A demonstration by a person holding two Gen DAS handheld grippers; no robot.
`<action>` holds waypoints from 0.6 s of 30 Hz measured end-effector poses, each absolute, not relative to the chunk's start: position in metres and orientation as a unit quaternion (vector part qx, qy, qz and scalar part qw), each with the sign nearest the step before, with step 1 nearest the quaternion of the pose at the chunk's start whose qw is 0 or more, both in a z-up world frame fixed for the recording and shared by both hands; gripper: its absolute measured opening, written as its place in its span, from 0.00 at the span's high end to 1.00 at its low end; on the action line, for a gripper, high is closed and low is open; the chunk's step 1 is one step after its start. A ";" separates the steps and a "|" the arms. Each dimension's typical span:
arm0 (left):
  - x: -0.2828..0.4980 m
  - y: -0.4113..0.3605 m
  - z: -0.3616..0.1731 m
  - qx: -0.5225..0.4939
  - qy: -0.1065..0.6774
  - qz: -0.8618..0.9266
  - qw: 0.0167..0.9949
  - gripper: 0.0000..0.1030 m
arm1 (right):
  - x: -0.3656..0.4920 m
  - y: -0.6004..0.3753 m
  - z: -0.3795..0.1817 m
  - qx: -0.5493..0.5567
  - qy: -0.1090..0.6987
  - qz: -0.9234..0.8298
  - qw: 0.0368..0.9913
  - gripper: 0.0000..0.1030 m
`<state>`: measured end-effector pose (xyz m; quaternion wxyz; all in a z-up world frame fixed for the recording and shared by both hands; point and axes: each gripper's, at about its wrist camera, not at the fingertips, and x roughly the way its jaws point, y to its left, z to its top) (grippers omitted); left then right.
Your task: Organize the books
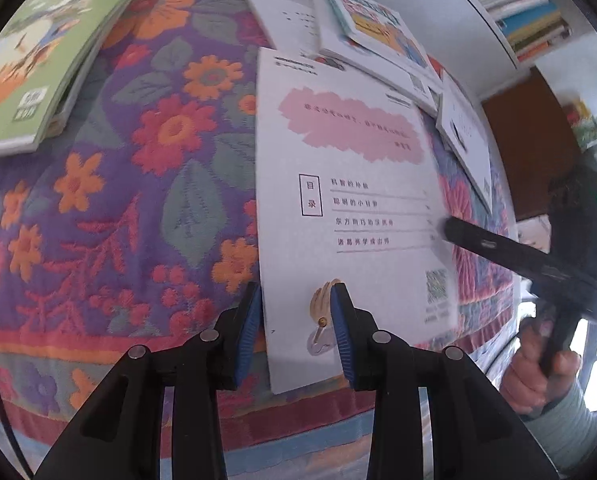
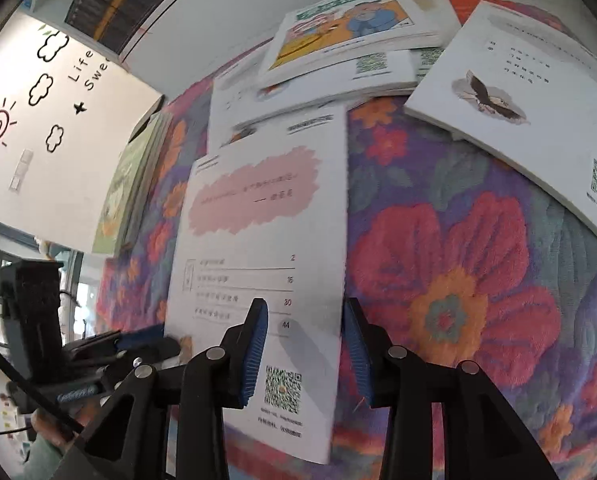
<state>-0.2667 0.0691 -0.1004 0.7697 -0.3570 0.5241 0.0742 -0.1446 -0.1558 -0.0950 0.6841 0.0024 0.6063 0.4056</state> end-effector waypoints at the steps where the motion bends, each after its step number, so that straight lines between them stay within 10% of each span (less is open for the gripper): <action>1: -0.270 0.071 -0.102 -0.370 0.518 0.070 0.768 0.70 | -0.146 -0.163 -0.088 0.038 0.604 0.422 0.675 0.62; 18: -0.436 0.158 -0.061 -0.428 0.426 0.274 0.748 0.70 | -0.241 -0.034 -0.034 0.141 0.613 0.584 0.514 0.61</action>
